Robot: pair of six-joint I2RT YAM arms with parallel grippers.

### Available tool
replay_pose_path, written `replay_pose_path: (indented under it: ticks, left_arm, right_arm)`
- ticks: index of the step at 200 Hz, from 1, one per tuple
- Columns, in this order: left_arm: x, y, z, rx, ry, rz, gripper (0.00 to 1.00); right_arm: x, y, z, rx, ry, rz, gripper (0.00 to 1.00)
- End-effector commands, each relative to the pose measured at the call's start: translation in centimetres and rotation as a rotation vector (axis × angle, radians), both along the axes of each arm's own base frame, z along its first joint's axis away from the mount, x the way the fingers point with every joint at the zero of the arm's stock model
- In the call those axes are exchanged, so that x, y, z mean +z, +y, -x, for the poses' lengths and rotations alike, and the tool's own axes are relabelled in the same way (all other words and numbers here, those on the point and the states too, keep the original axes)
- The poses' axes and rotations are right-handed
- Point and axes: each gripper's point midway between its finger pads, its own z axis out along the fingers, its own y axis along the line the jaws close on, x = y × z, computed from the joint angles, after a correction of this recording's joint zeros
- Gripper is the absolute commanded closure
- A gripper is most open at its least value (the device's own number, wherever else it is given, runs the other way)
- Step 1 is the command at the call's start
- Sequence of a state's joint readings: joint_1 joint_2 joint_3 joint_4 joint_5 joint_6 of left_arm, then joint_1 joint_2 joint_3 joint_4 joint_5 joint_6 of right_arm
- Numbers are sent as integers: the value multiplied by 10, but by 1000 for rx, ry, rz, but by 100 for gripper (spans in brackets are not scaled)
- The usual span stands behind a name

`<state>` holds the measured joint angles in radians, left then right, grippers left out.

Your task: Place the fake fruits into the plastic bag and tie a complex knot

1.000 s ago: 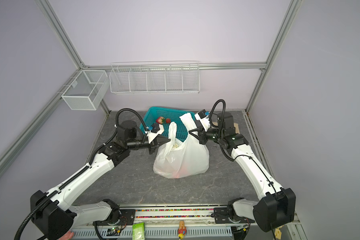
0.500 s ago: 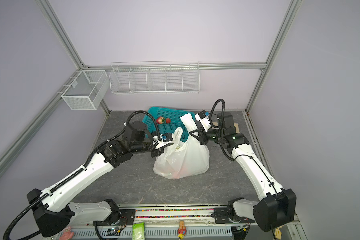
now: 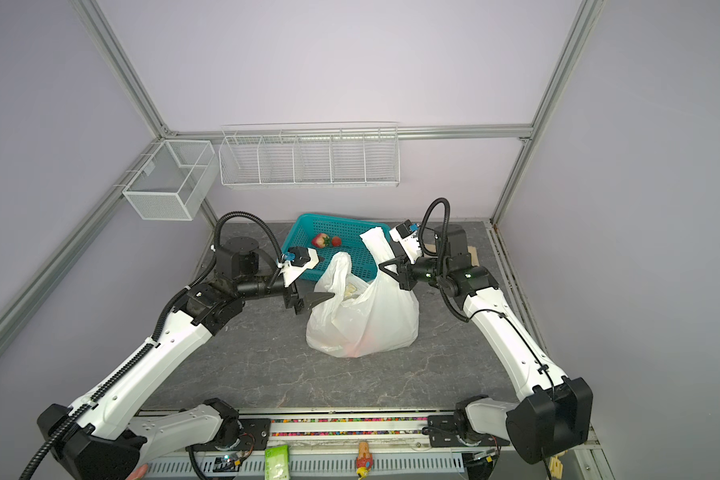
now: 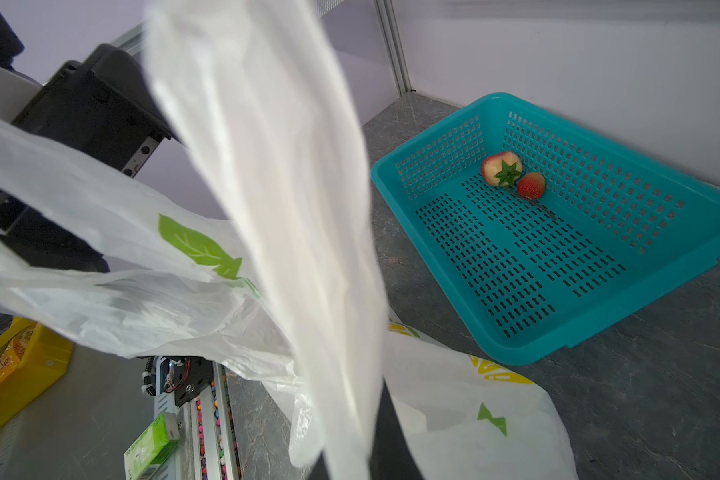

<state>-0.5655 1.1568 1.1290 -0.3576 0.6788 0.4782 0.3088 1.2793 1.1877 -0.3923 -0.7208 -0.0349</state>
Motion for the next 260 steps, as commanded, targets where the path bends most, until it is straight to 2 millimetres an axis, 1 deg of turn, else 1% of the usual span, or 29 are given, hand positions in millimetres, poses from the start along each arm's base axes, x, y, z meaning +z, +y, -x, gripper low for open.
replay_pose_path:
  ticks: [1, 24, 51, 63, 71, 101, 110, 111, 115, 128, 147, 184, 197, 212, 239, 260]
  left_arm:
    - [10, -9, 15, -106, -14, 94, 2]
    - [7, -17, 11, -135, -13, 130, 0]
    - [2, -25, -4, -130, -15, 128, 0]
    - [0, -29, -6, -145, -17, 138, 2]
    - [1, -31, -6, -162, -17, 152, 5]
    - [-4, -34, -8, -170, -9, 167, 30]
    - [-5, -33, -8, -166, -14, 171, 39]
    - [-4, -33, -8, -166, -15, 172, 42]
    - [-5, -33, -9, -160, -14, 171, 46]
    - [-7, -31, -10, -144, -18, 161, 58]
    - [-14, -27, -12, -108, -33, 125, 72]
    - [-12, -20, -14, -60, -53, 94, 100]
    - [-17, -18, -13, -55, -50, 42, 100]
    - [-30, -19, -17, -30, -46, -69, 100]
    - [-58, -32, -13, -49, -62, -280, 100]
    - [-62, -42, -11, -84, -58, -351, 100]
  right_arm:
    - [6, -2, 0, 2, -28, 5, 92]
    - [5, -2, -1, 1, -26, 4, 92]
    - [7, 0, -1, 6, -29, -2, 92]
    - [6, -1, -1, 6, -28, -2, 92]
    - [6, -1, -1, 4, -28, -1, 92]
    - [6, -2, -1, 3, -35, 4, 93]
    - [6, -2, -1, 1, -38, 5, 93]
    - [6, -2, -1, 0, -38, 5, 93]
    - [6, -2, -1, -2, -40, 7, 92]
    - [6, -3, -1, -4, -44, 11, 93]
    - [8, -4, 0, -7, -50, 11, 93]
    - [7, -4, -1, -9, -41, 11, 93]
    - [8, -3, 0, -4, -33, 3, 93]
    - [10, -1, 2, 7, -28, -14, 93]
    - [13, 3, 4, 35, -27, -44, 93]
    - [9, 7, 7, 72, -19, -53, 93]
